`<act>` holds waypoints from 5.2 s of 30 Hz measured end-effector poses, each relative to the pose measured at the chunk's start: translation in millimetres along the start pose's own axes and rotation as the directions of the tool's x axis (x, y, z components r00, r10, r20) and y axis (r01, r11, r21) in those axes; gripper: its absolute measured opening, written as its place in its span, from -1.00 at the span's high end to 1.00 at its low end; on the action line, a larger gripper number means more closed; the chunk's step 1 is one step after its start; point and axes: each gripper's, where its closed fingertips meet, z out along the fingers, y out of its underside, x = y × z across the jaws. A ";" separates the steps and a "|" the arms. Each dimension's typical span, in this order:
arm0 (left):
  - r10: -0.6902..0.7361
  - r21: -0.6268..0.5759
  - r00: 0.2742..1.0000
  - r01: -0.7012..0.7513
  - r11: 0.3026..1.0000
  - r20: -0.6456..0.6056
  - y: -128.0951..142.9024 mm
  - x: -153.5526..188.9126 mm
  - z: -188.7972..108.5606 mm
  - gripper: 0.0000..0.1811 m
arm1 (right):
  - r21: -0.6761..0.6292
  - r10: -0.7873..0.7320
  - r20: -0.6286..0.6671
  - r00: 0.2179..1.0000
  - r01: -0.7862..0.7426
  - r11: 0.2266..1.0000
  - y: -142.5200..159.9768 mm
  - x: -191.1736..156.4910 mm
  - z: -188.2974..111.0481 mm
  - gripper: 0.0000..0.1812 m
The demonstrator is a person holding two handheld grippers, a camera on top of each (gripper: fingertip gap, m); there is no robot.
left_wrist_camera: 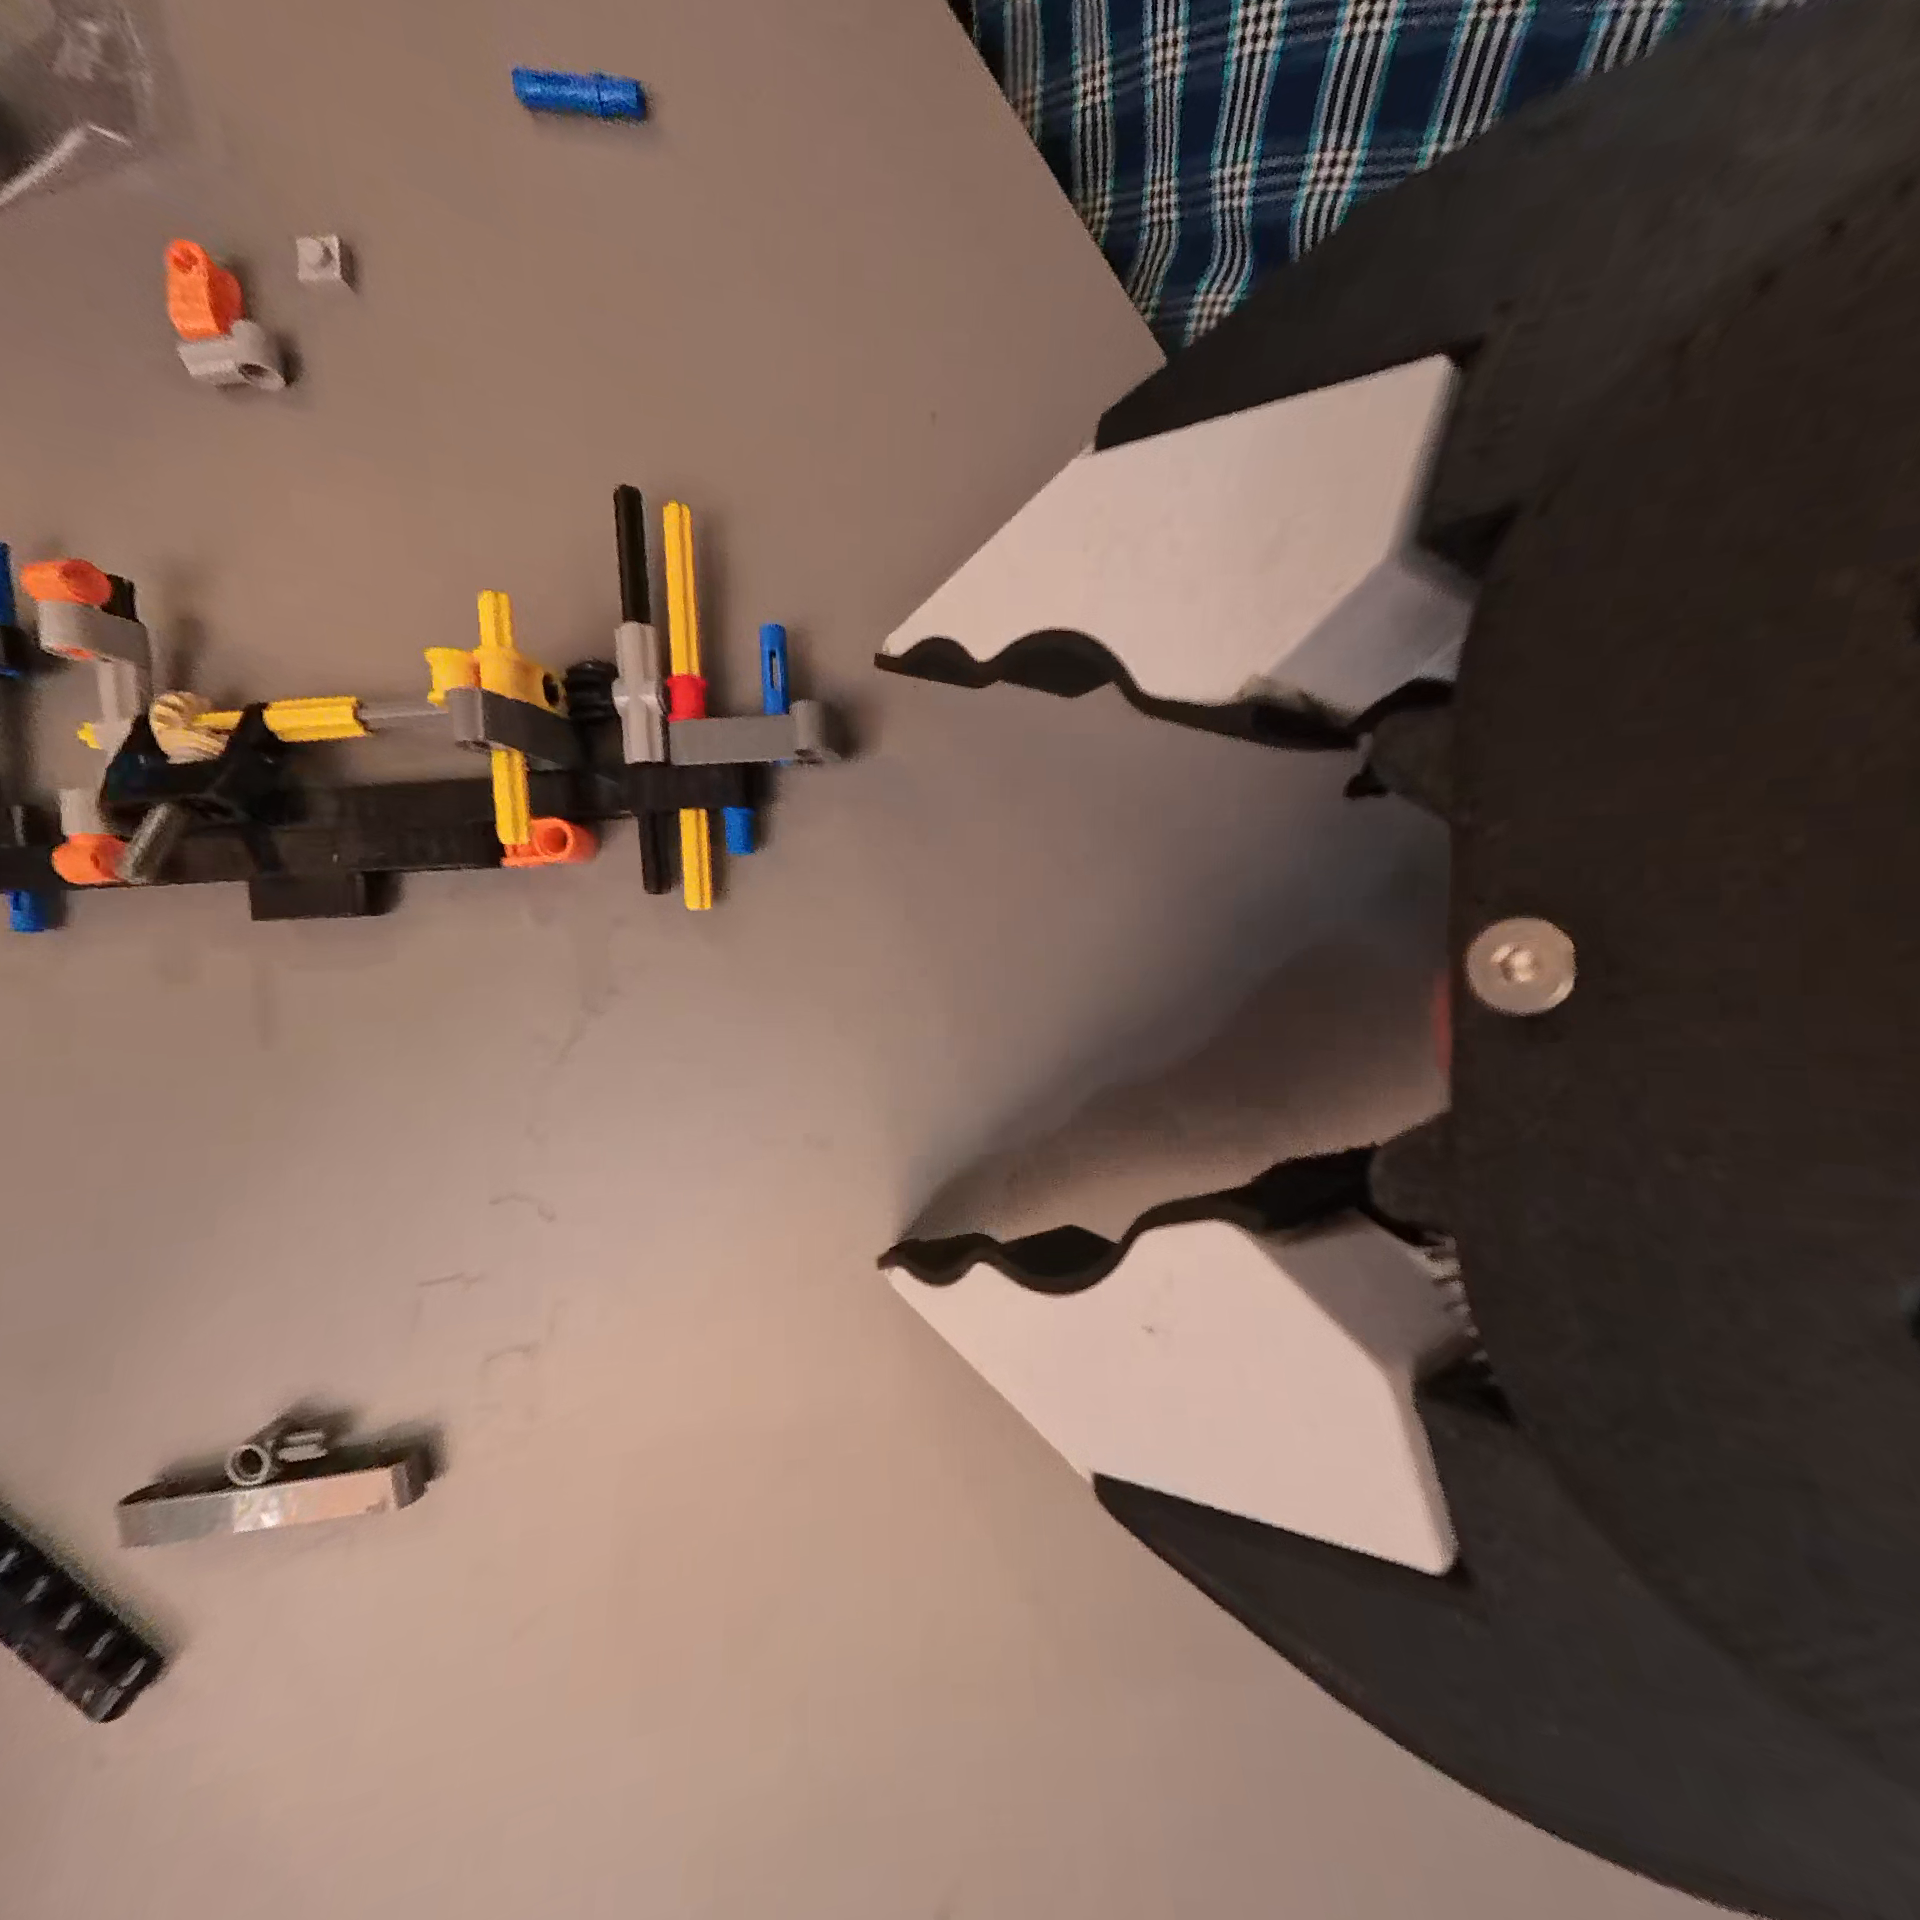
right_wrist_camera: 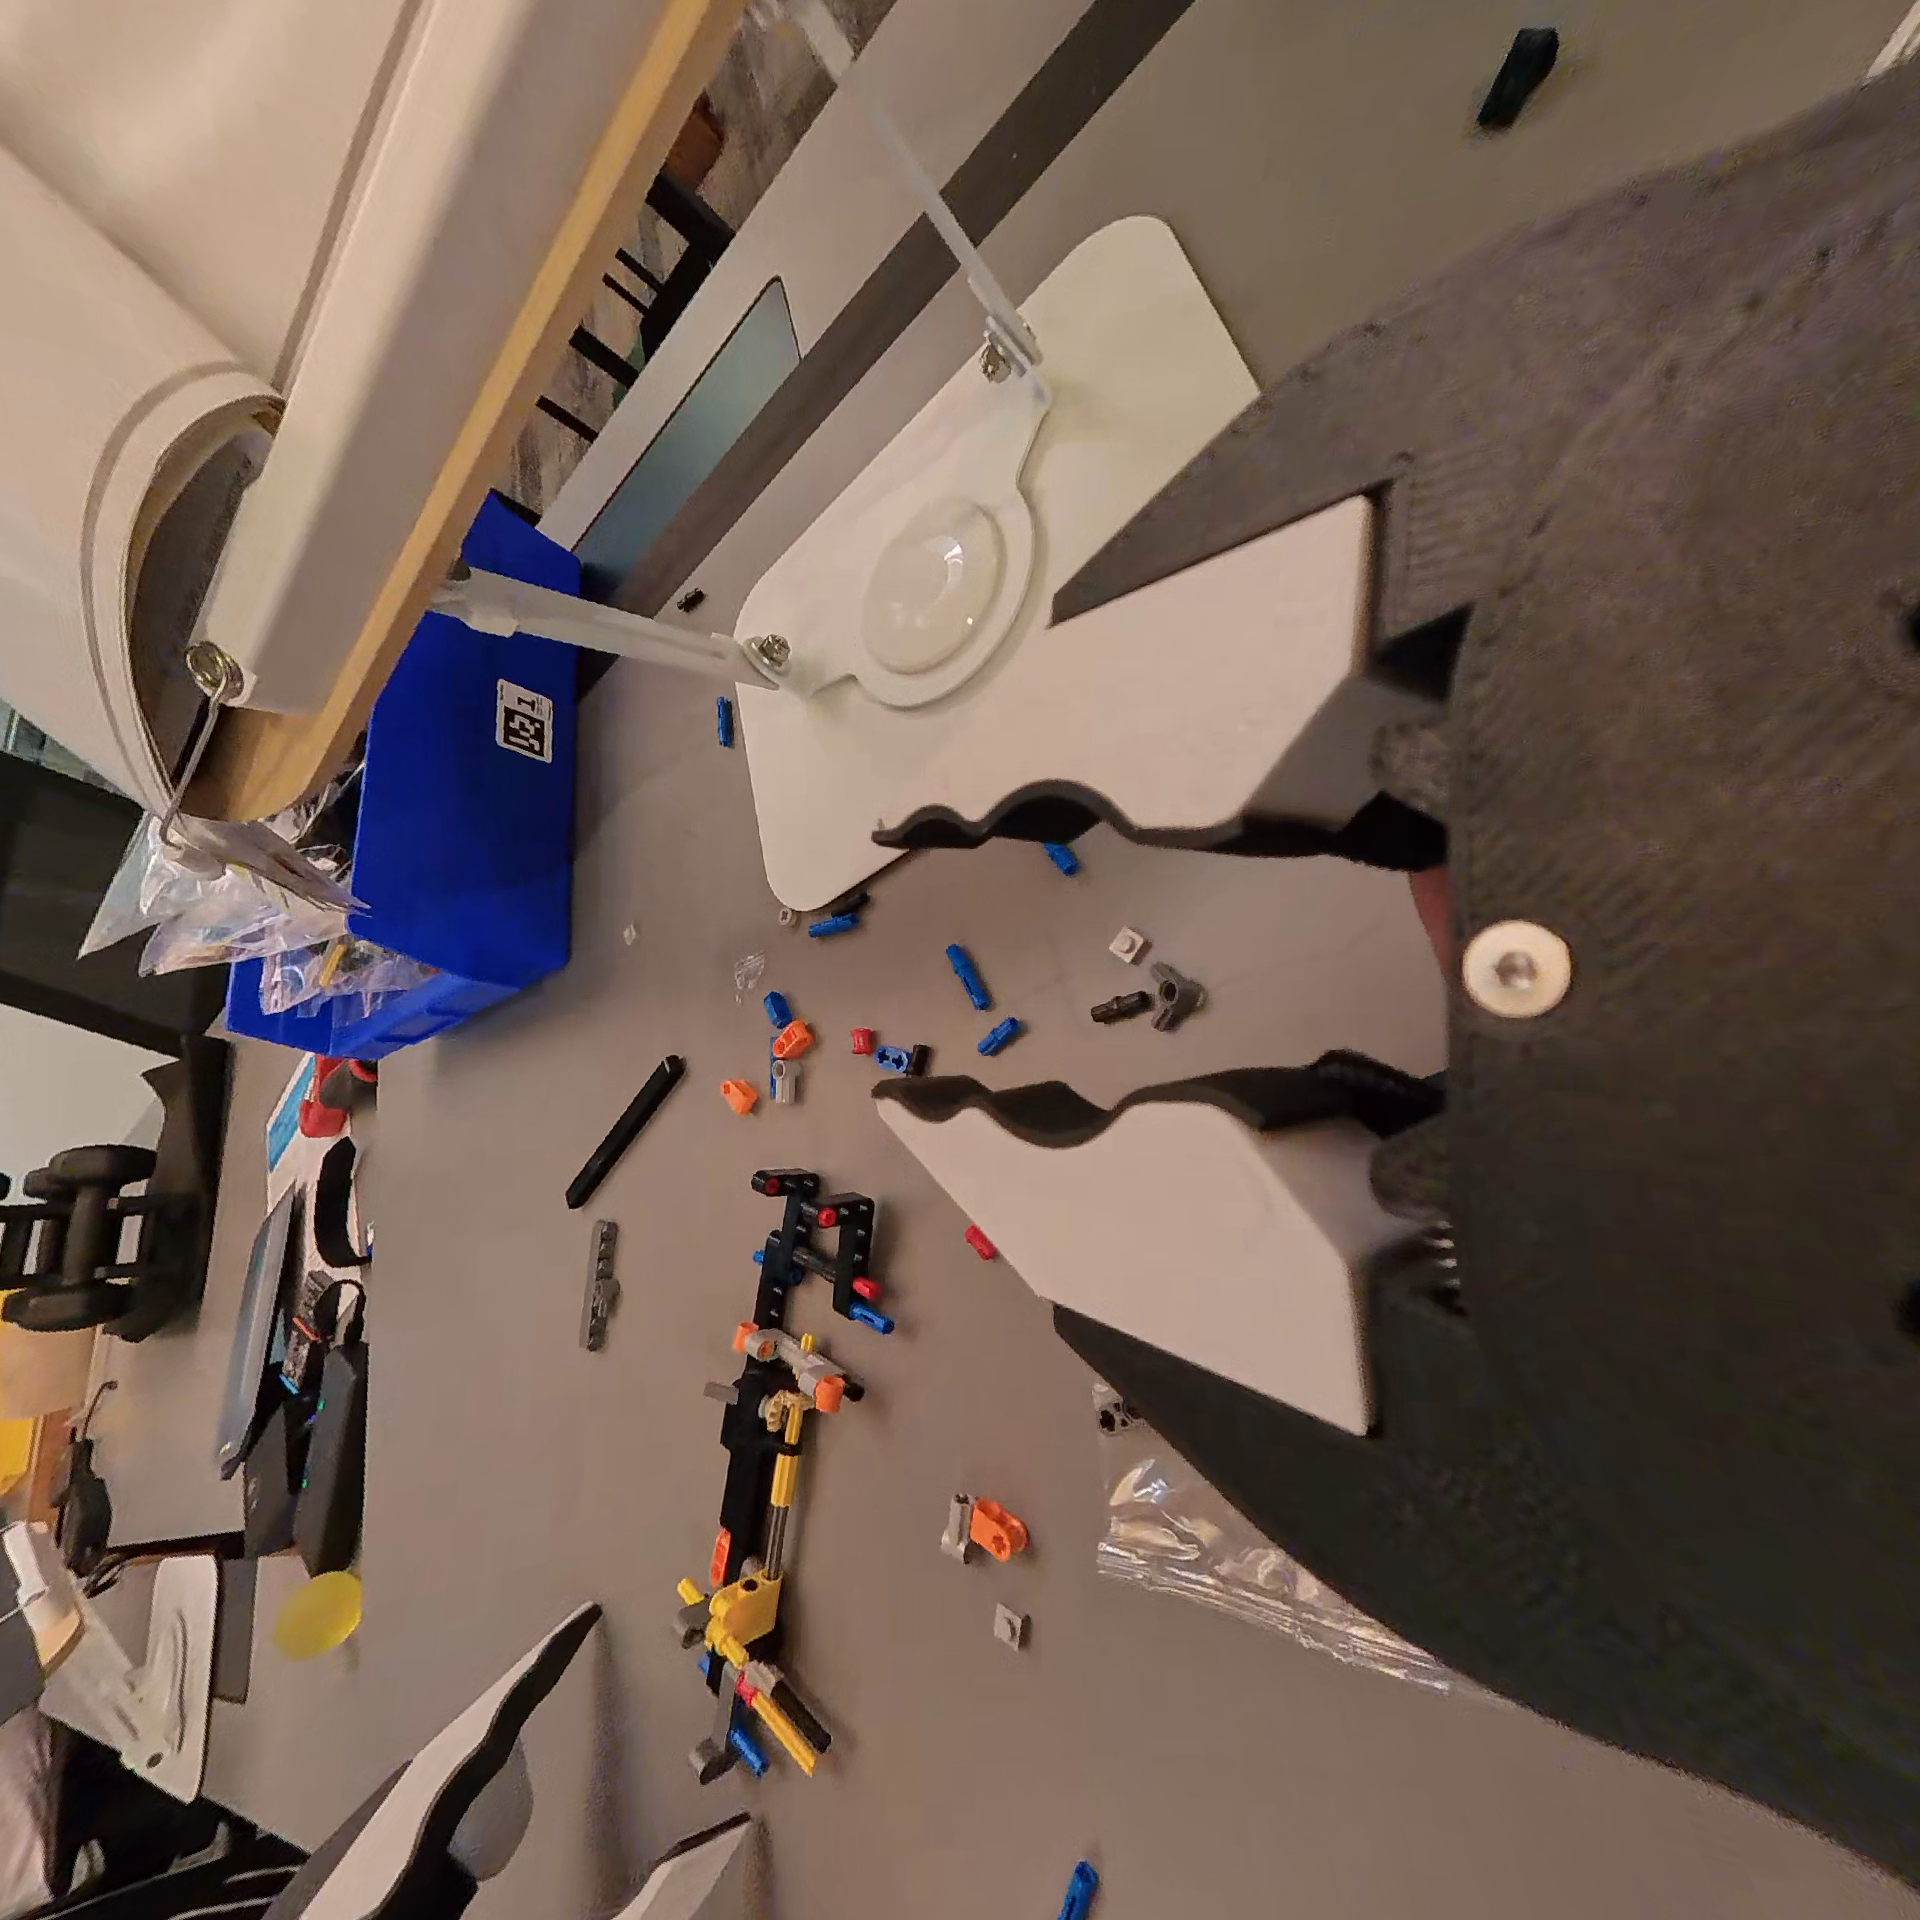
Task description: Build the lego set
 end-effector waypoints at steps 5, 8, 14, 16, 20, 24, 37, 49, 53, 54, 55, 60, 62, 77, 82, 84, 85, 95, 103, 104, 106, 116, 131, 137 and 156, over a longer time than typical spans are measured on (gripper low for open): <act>-0.002 0.011 1.000 0.001 1.000 0.021 -0.3 -0.9 1.7 -0.16 | 0.016 0.026 -0.001 1.000 -0.026 1.000 0.1 2.6 -1.6 0.54; -0.019 0.061 0.999 0.017 0.998 0.033 -1.9 -0.6 2.9 -0.19 | 0.015 0.029 0.001 1.000 -0.029 0.999 2.0 1.4 -0.9 0.54; -0.033 0.103 0.999 0.028 0.994 0.041 -2.6 1.2 4.1 -0.24 | 0.010 0.017 0.007 1.000 -0.017 1.000 2.7 -2.1 0.4 0.54; -0.033 0.115 0.999 0.027 0.993 0.044 -3.2 4.8 6.3 -0.35 | 0.004 0.017 0.009 1.000 -0.017 1.000 3.9 -2.9 1.4 0.54; -0.047 0.120 0.997 0.040 0.992 0.053 -4.2 4.0 10.1 -0.52 | -0.001 0.013 0.002 1.000 -0.013 1.000 4.8 -1.6 1.2 0.54; -0.054 0.116 0.997 0.047 0.992 0.059 -5.0 1.9 13.9 -0.67 | -0.005 0.016 0.000 1.000 -0.016 1.000 6.3 -0.5 1.3 0.54; -0.064 0.144 0.996 0.054 0.988 0.062 -4.7 0.2 11.9 -0.63 | 0.009 0.040 0.010 0.999 -0.040 0.999 4.4 0.0 -0.3 0.53; -0.086 0.169 0.993 0.072 0.983 0.076 -5.4 -4.1 9.5 -0.52 | 0.009 0.069 0.019 0.997 -0.069 0.998 7.0 1.7 0.7 0.53; -0.081 0.171 0.994 0.068 0.983 0.071 -5.2 -3.5 9.4 -0.52 | 0.008 0.075 0.025 0.997 -0.075 0.997 7.4 1.3 1.1 0.52; -0.078 0.172 0.995 0.066 0.983 0.068 -5.0 -2.9 9.4 -0.54 | 0.010 0.078 0.028 0.997 -0.079 0.997 7.2 1.0 1.1 0.52; -0.074 0.169 0.995 0.061 0.984 0.066 -4.7 -2.2 9.7 -0.55 | 0.011 0.081 0.029 0.996 -0.082 0.997 7.0 0.9 1.2 0.51; -0.072 0.171 0.995 0.060 0.983 0.066 -4.5 -1.7 9.7 -0.56 | 0.013 0.092 0.032 0.995 -0.092 0.996 6.8 1.7 1.0 0.50; -0.079 0.180 0.996 0.068 0.981 0.050 -4.9 -0.8 8.1 -0.57 | 0.016 0.093 0.032 0.995 -0.093 0.995 6.2 1.8 0.7 0.50; -0.156 0.243 0.988 0.149 0.959 0.010 -8.8 -6.2 0.9 -0.45 | 0.064 0.078 0.027 0.997 -0.079 0.995 -6.6 1.8 -5.4 0.43; -0.181 0.264 0.983 0.176 0.948 -0.007 -10.4 -8.0 -1.1 -0.41 | 0.081 0.073 0.020 0.997 -0.074 0.994 -10.0 3.6 -8.0 0.42; -0.176 0.263 0.984 0.172 0.949 -0.007 -10.2 -7.5 -1.0 -0.42 | 0.078 0.078 0.021 0.997 -0.079 0.994 -9.1 4.1 -7.7 0.42; -0.171 0.260 0.985 0.166 0.951 -0.005 -9.8 -7.0 -0.9 -0.43 | 0.079 0.079 0.019 0.997 -0.080 0.994 -8.9 4.7 -7.8 0.42; -0.099 0.248 0.995 0.101 0.963 -0.020 -9.5 5.3 -2.1 -0.09 | 0.099 0.120 0.012 0.993 -0.120 0.988 -9.6 12.9 -12.0 0.43; 0.032 0.220 0.999 -0.037 0.975 0.028 -24.2 18.5 -1.6 0.04 | 0.100 0.110 0.013 0.994 -0.111 0.989 -12.5 11.6 -13.3 0.43; 0.021 0.228 0.999 -0.030 0.973 0.039 -27.6 15.4 -4.1 0.03 | 0.114 0.099 0.017 0.995 -0.100 0.988 -17.2 9.8 -15.3 0.42; -0.015 0.264 0.999 0.002 0.965 0.048 -40.4 8.6 -14.8 -0.08 | 0.196 0.046 0.038 0.998 -0.053 0.979 -41.0 1.3 -26.3 0.29; 0.042 0.499 0.989 -0.109 0.860 0.144 -187.3 -22.8 -70.3 -0.14 | 0.279 -0.147 -0.092 0.985 0.167 0.946 -132.5 39.8 -84.8 0.11; 0.446 0.526 0.852 -0.522 0.672 0.275 -412.7 51.9 -27.0 -0.02 | 0.041 -0.288 -0.499 0.817 0.354 0.934 -209.6 250.1 -152.9 0.08; 0.508 0.423 0.810 -0.586 0.691 0.292 -440.4 61.2 22.4 0.06 | -0.140 -0.356 -0.380 0.854 0.327 0.935 -177.5 297.9 -115.2 0.20; 0.475 0.445 0.824 -0.566 0.693 0.308 -435.8 47.1 50.4 0.27 | -0.239 -0.384 -0.254 0.888 0.327 0.914 -125.7 328.4 -58.3 0.32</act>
